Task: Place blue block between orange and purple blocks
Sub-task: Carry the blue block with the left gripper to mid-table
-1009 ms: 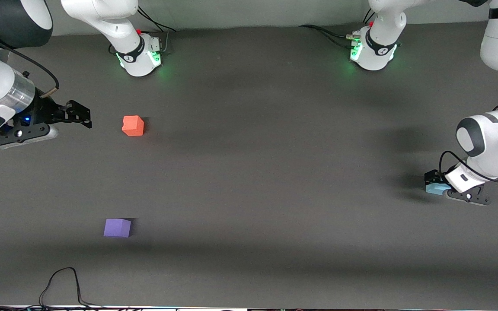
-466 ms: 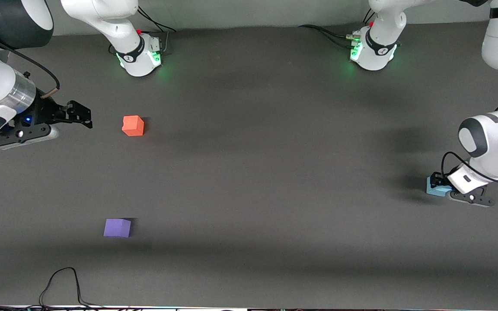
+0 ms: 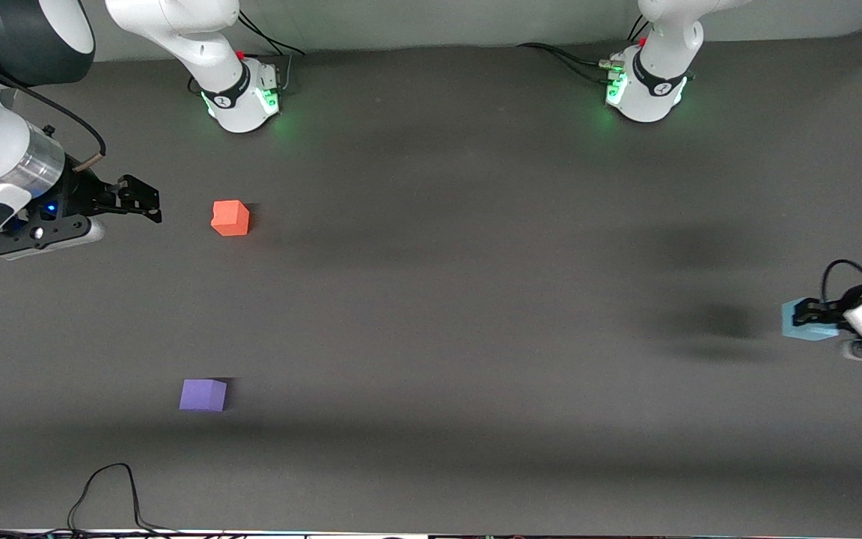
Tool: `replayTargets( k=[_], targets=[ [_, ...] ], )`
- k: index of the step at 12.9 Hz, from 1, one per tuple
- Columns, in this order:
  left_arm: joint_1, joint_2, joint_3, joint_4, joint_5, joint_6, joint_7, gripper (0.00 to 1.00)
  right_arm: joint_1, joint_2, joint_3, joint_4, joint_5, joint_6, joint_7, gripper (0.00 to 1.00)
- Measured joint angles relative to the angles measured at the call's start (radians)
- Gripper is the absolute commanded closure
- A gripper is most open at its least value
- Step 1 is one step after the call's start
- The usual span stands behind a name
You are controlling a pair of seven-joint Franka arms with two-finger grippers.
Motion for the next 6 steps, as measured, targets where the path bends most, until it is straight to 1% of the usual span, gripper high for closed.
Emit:
replayTargets(
  k=[3, 4, 6],
  targets=[
    [-0.023, -0.049, -0.012, 0.119, -0.002, -0.210, -0.065, 0.50, 0.000, 0.000, 0.000, 0.000, 0.000, -0.001, 0.000, 0.00],
    [-0.047, -0.055, -0.018, 0.154, -0.003, -0.262, -0.122, 0.50, 0.000, 0.000, 0.000, 0.000, 0.000, -0.001, 0.000, 0.00],
    [-0.143, -0.058, -0.027, 0.202, -0.007, -0.335, -0.293, 0.50, 0.001, 0.000, 0.000, 0.000, 0.000, -0.001, 0.000, 0.00]
  ],
)
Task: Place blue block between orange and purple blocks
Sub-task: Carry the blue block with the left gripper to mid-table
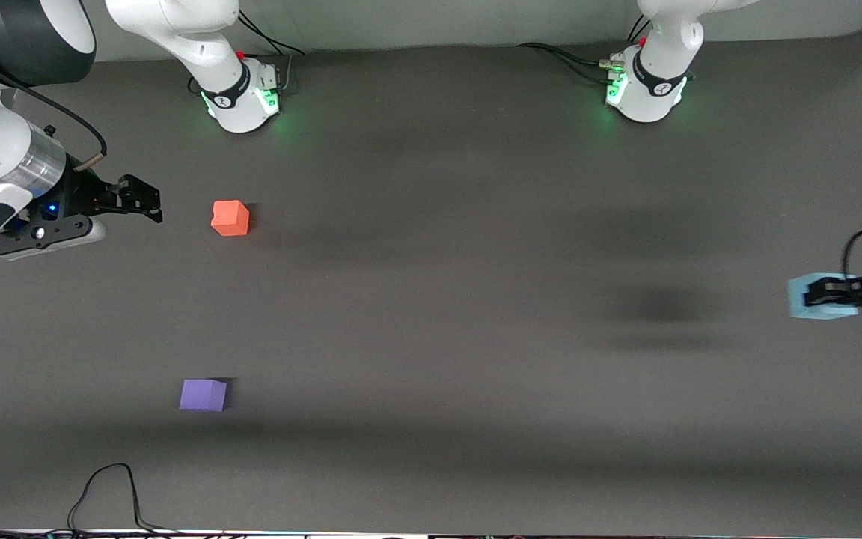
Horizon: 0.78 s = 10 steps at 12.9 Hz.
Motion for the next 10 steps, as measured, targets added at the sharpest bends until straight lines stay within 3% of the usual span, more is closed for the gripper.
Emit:
replayTargets(
  k=[5, 10],
  targets=[
    [-0.386, 0.021, -0.026, 0.020, -0.003, 0.006, -0.553, 0.50, 0.001, 0.001, 0.000, 0.000, 0.000, 0.000, 0.000, 0.00],
    [-0.678, 0.193, -0.050, 0.108, 0.000, 0.215, -0.925, 0.51, 0.001, 0.007, 0.000, -0.001, 0.000, 0.000, 0.000, 0.00]
  ],
)
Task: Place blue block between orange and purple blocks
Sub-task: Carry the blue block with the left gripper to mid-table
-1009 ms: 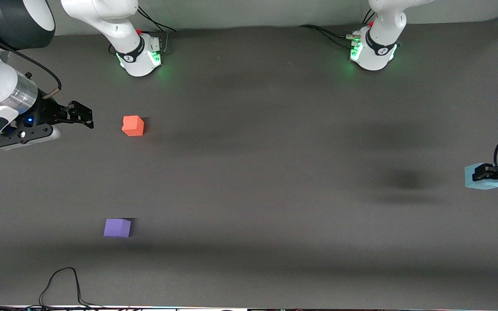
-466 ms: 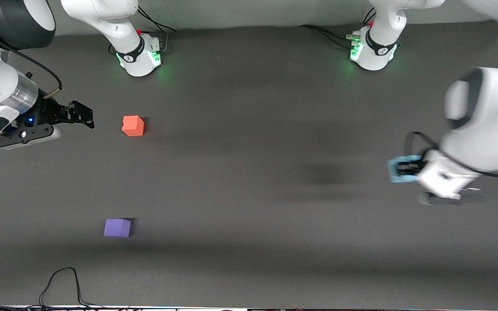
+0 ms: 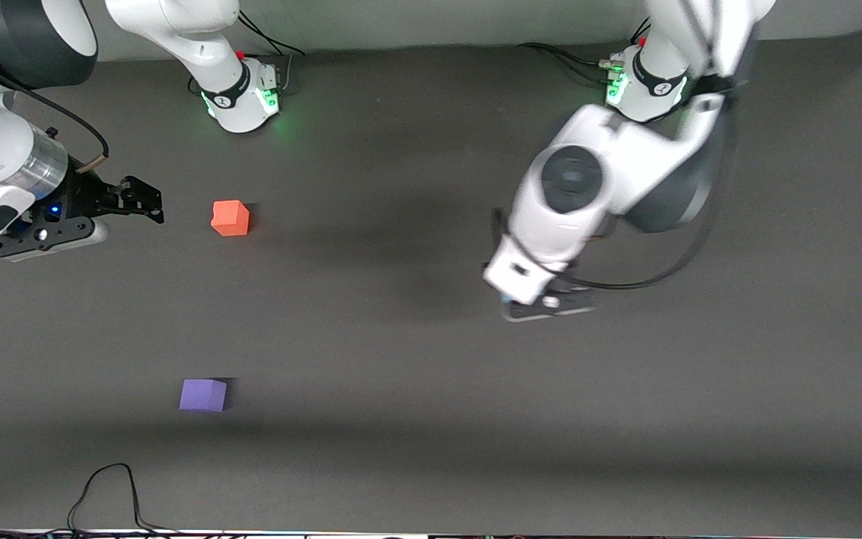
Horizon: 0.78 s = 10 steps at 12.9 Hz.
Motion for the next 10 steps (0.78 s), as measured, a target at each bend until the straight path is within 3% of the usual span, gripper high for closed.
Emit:
replayTargets(
  k=[5, 10],
  targets=[
    [-0.242, 0.238, 0.005, 0.075, 0.102, 0.164, -0.225, 0.51, 0.000, 0.002, 0.000, 0.000, 0.000, 0.000, 0.000, 0.00],
    [-0.300, 0.344, 0.008, 0.097, 0.132, 0.234, -0.275, 0.50, 0.000, 0.003, -0.001, 0.000, 0.000, 0.000, 0.000, 0.00]
  ],
)
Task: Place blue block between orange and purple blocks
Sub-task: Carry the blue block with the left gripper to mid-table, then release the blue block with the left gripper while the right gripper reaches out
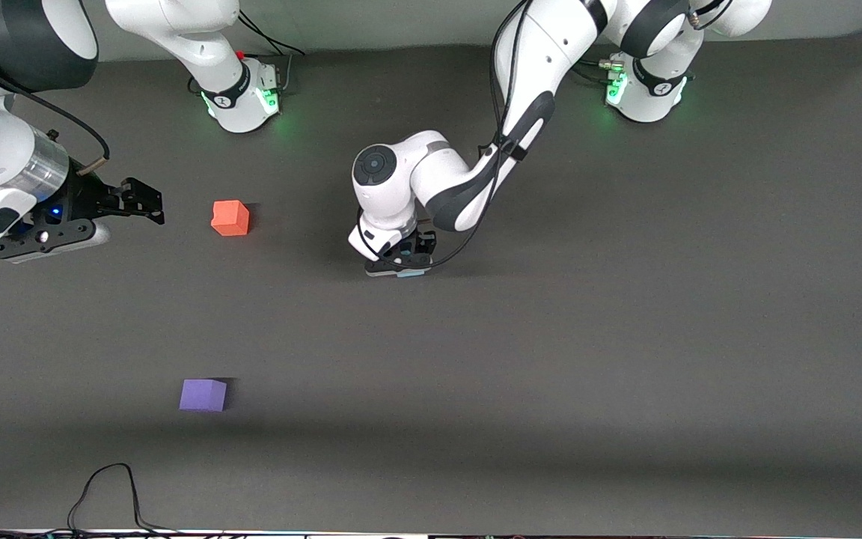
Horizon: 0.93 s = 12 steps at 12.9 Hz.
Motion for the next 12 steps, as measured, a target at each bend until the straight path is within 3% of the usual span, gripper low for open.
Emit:
replayTargets(
  k=[1, 3, 4, 9, 12],
  targets=[
    [0.000, 0.009, 0.000, 0.002, 0.000, 0.009, 0.000, 0.48, 0.000, 0.000, 0.000, 0.000, 0.000, 0.000, 0.000, 0.00],
    [0.000, 0.027, 0.001, 0.004, 0.000, 0.034, 0.000, 0.06, 0.000, 0.000, 0.000, 0.000, -0.011, 0.000, 0.000, 0.00],
    [0.000, 0.032, 0.002, 0.004, 0.000, 0.039, 0.000, 0.00, 0.000, 0.001, 0.000, 0.000, -0.013, 0.000, 0.000, 0.00],
    [0.004, 0.029, 0.011, 0.024, 0.000, 0.026, 0.000, 0.00, 0.000, 0.009, 0.001, 0.000, -0.014, 0.000, 0.000, 0.00],
    [0.076, -0.049, 0.006, 0.063, -0.018, -0.095, 0.016, 0.00, 0.001, 0.010, 0.001, 0.000, -0.020, 0.000, 0.000, 0.00]
  ],
)
